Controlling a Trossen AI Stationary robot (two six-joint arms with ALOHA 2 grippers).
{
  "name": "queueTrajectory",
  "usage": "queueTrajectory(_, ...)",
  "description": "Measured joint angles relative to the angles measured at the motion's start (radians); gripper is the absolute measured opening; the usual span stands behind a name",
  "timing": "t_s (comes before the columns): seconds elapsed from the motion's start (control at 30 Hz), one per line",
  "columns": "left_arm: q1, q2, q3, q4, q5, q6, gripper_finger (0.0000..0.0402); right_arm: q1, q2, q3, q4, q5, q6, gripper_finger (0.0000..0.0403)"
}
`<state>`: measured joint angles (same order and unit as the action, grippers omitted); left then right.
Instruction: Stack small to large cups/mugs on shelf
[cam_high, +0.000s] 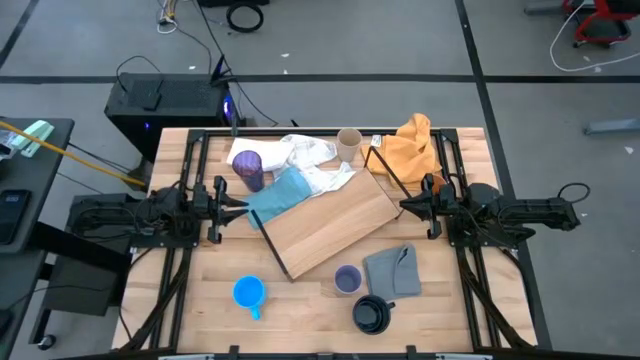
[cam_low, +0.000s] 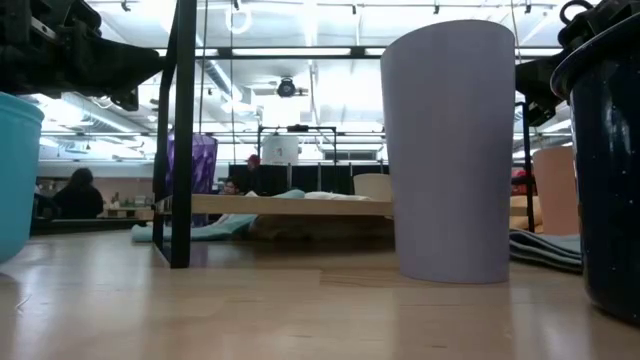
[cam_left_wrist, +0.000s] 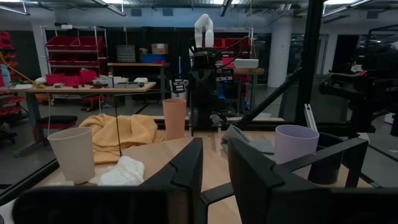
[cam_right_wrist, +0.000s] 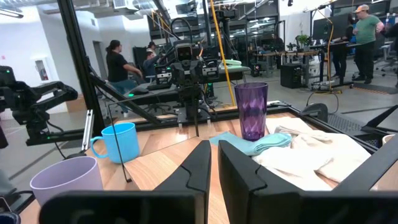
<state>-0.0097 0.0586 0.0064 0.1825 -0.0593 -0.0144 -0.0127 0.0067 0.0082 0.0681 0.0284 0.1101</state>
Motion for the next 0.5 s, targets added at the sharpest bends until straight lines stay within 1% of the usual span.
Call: queueTrajectory(0.5, 0.0, 0.0, 0.0, 0.0, 0.0, 0.0, 0.0087, 0.0, 0.0, 0.0, 0.0, 0.0, 0.0, 0.0038)
